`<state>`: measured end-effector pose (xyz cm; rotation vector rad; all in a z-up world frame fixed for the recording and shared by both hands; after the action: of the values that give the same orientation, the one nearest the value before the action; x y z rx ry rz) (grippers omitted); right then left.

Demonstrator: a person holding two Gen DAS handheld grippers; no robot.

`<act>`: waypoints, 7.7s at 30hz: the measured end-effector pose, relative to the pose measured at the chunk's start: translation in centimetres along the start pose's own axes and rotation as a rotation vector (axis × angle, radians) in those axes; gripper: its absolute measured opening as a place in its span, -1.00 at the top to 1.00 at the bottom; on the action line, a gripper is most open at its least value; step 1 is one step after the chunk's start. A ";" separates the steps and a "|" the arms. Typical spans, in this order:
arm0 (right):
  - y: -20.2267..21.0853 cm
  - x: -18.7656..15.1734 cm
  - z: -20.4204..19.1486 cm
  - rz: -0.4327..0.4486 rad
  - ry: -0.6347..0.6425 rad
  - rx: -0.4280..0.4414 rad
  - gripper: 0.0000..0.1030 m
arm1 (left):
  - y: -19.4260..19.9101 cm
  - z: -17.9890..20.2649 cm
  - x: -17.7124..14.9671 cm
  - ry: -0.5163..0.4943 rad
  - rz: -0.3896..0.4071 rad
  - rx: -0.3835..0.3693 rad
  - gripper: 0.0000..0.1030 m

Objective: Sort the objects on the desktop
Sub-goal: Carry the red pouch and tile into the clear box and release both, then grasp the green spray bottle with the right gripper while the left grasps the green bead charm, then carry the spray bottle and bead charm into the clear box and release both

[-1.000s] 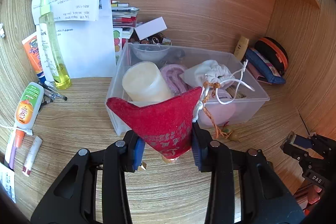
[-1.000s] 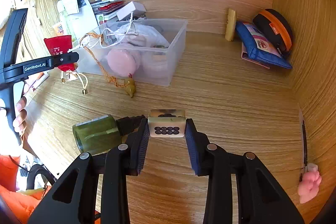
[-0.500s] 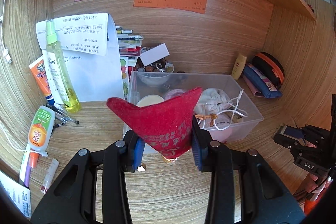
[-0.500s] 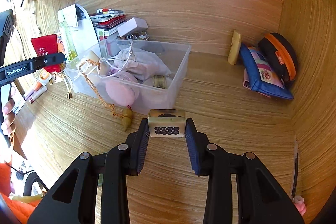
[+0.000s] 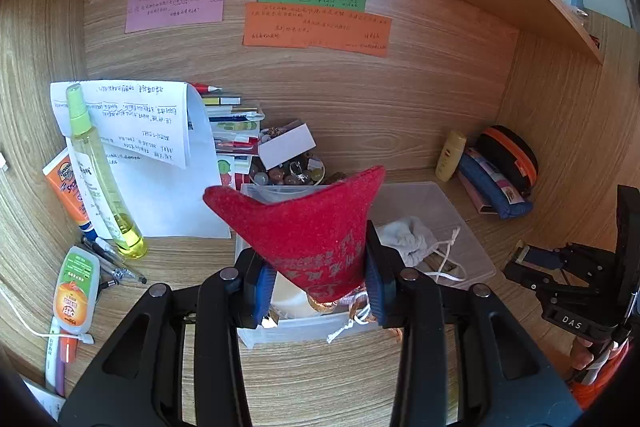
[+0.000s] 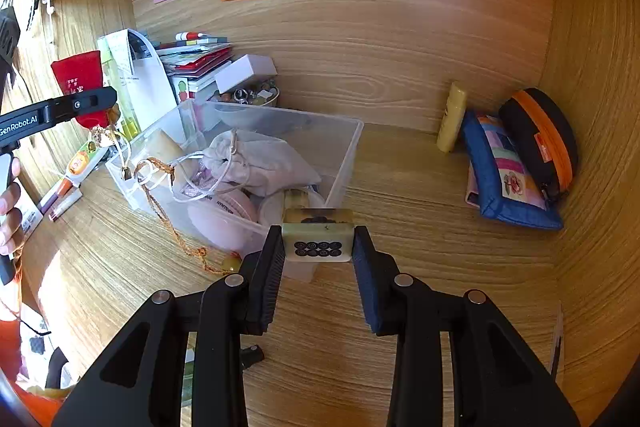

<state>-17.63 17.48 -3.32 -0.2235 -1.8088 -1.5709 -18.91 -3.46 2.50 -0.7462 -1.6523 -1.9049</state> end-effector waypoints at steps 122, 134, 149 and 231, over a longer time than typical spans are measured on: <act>-1.1 -8.8 1.8 -0.118 -0.063 0.042 0.26 | -11.0 11.3 -10.2 -0.164 -0.322 0.006 -0.77; -0.8 -8.1 1.9 -0.091 -0.079 0.073 0.26 | -12.0 12.6 -10.5 -0.197 -0.344 -0.014 0.51; 0.0 -5.1 0.4 -0.046 -0.056 0.090 0.26 | -5.9 10.4 -9.2 -0.145 -0.212 -0.072 0.51; -2.9 2.7 -2.2 -0.016 -0.037 0.038 -0.36 | -4.1 4.4 -5.3 -0.063 -0.155 -0.069 -0.21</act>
<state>-20.28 13.90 -3.96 -0.2225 -1.8715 -1.5516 -17.55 1.56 -3.61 -0.7313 -1.7352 -2.0746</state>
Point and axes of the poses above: each gripper's, at about its wrist camera, not at the fingertips, and y roughly against the way its jaws point, z to its right, x to its top, the point moved 7 cm from there along -y, roughly the way its jaws point, and after that the axes turned 12 degrees about -z, right-handed, at the moved point
